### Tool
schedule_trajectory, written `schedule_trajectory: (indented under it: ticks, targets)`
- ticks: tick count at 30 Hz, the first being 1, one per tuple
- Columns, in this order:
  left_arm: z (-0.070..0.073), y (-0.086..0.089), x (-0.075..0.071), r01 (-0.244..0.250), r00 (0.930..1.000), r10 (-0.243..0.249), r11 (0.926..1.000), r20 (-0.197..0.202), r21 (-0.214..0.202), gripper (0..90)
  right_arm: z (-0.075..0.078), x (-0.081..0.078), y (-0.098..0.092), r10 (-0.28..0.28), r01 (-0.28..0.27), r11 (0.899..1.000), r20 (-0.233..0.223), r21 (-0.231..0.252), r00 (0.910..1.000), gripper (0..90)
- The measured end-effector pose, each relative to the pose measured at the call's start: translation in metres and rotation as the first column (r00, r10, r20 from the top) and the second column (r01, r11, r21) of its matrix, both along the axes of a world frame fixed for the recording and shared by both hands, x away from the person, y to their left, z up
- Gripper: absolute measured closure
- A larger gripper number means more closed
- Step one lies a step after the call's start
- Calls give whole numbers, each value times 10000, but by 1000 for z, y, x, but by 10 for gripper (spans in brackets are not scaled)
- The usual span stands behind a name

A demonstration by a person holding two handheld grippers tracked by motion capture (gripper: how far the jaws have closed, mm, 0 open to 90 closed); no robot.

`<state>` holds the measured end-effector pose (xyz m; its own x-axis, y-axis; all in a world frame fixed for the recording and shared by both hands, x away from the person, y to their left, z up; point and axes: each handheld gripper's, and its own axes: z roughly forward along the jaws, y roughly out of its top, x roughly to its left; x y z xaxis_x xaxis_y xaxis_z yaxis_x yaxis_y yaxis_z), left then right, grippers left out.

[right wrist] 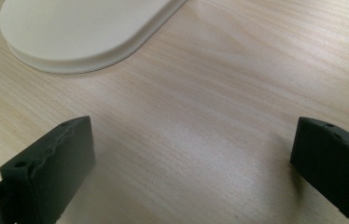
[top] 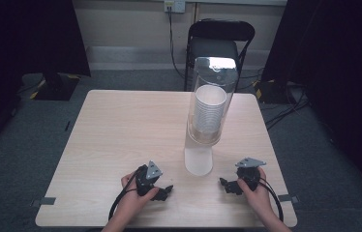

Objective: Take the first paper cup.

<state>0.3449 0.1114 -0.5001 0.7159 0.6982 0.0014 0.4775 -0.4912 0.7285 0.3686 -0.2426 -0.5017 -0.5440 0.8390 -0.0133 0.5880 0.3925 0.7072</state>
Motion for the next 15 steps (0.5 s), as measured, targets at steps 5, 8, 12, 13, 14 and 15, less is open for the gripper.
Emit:
schedule_trajectory:
  ticks: [5, 8, 12, 13, 14, 15]
  targets:
    - [-1, 0, 0, 38, 10000, -37, 9999, 26, -148, 146, 0, 0, 0, -14, 14, 10000, -10, 8, 10000, 0]
    - [-1, 0, 0, 46, 10000, -45, 9999, 32, -154, 146, 0, 2, 3, 165, -165, 9999, 30, 3, 9999, 0]
    - [-1, 0, 0, 48, 10000, -47, 9999, 34, -157, 146, 2, 4, 5, 354, -356, 9992, 144, 169, 9993, 107]
    - [-1, 0, 0, -26, 10000, 26, 10000, 57, -40, 146, 3, 4, 6, 381, -384, 9991, 173, 167, 9991, 162]
    - [-1, 0, 0, -26, 10000, 26, 10000, 57, -40, 146, 3, 4, 6, 381, -384, 9991, 173, 167, 9991, 162]
    - [0, 0, 0, 29, 10000, -29, 10000, -20, 12, 146, 4, 4, 7, 428, -431, 9989, 191, 189, 9989, 159]
